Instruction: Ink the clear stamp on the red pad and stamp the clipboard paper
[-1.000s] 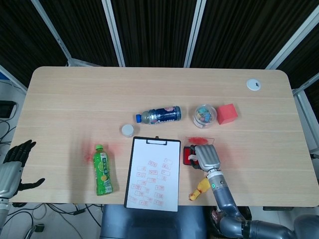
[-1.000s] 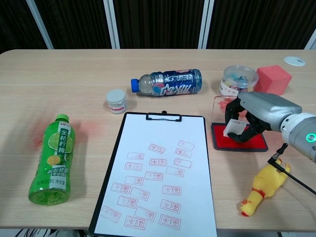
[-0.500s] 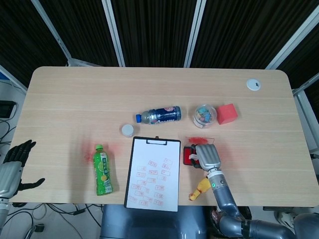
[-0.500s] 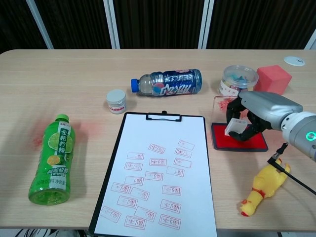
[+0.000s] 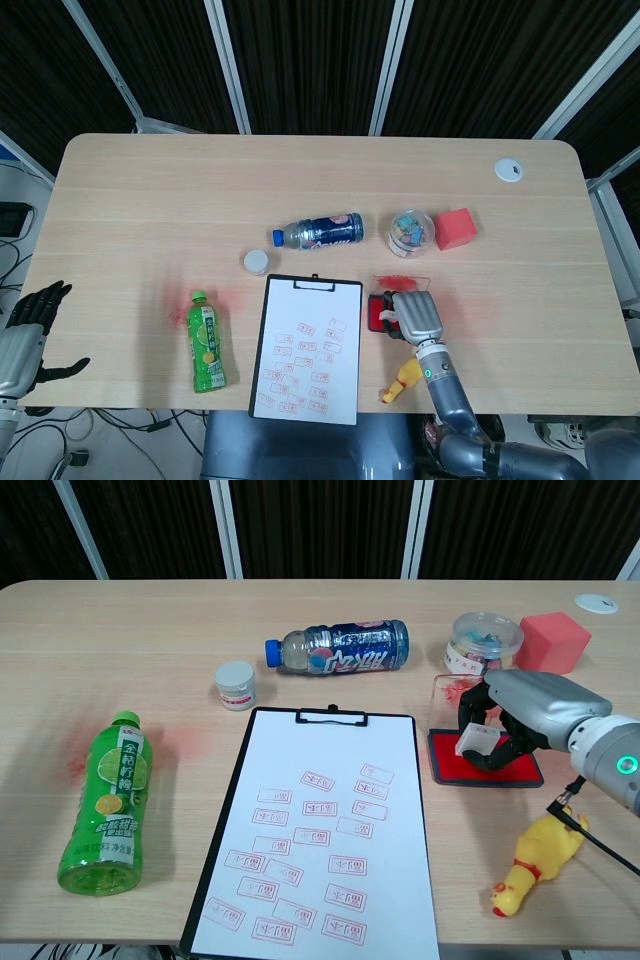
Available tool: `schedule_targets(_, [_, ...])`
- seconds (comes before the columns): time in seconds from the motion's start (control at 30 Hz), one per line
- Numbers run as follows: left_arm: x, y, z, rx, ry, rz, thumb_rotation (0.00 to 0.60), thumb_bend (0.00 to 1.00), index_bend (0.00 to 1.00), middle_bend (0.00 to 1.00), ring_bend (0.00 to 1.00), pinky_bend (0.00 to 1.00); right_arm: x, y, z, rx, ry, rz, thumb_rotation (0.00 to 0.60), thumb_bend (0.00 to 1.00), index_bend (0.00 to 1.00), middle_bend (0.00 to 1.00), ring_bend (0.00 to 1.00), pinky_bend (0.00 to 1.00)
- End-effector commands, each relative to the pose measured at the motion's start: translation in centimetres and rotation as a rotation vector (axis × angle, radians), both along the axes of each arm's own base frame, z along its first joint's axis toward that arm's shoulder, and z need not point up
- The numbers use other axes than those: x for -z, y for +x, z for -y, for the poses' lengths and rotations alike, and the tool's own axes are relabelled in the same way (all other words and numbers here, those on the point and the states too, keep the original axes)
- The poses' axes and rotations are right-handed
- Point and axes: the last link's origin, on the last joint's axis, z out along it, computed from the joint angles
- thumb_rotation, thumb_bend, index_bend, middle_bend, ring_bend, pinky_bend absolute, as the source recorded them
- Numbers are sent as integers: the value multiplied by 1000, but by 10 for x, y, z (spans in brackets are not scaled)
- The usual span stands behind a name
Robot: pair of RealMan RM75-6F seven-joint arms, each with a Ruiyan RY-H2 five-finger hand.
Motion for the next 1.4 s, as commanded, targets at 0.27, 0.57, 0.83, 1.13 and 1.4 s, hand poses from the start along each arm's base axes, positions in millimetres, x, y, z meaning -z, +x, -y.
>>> schedule_targets(0.27, [0, 0, 0, 0, 0, 0, 600, 7, 0, 0, 0, 0, 1, -1, -1, 5, 1, -3, 600, 647, 964, 836, 876, 885])
schedule_targets(0.57, [0, 0, 0, 0, -1, 0, 600, 8, 0, 0, 0, 0, 2, -1, -2, 6, 5, -4, 600, 647, 966, 837, 876, 885])
schedule_targets(0.83, [0, 0, 0, 0, 0, -1, 600, 8, 0, 0, 0, 0, 1, -1, -2, 8, 5, -5, 600, 646, 968, 838, 877, 885])
schedule_targets(1.13, [0, 0, 0, 0, 0, 0, 600, 8, 0, 0, 0, 0, -8, 7, 2, -16, -40, 40, 600, 646, 968, 838, 877, 885])
schedule_targets(1.4, [0, 0, 0, -6, 0, 6, 600, 7, 0, 0, 0, 0, -21, 29, 4, -68, -70, 85, 600, 646, 968, 838, 876, 884])
